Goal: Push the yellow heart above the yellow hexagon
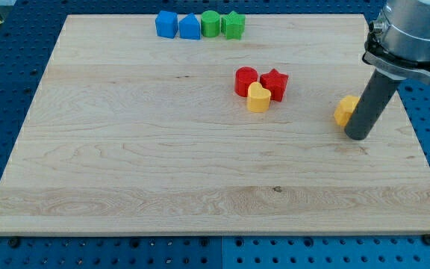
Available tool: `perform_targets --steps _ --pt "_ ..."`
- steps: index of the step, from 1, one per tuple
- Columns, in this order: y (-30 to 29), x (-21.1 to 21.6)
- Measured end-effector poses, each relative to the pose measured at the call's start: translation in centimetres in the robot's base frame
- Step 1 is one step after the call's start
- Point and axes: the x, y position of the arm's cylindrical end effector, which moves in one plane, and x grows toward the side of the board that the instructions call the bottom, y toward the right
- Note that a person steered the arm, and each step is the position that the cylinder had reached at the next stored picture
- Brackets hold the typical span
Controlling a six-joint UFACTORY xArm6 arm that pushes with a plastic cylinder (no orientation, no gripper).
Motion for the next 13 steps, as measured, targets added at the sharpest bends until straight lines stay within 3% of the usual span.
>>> perform_targets --steps 3,6,7,10,13 --pt "0.0 -1.4" --pt "-15.2 -1.9" --pt "-16.9 -5.2" --pt "-21.3 -5.8" --pt "-20.1 -6.8"
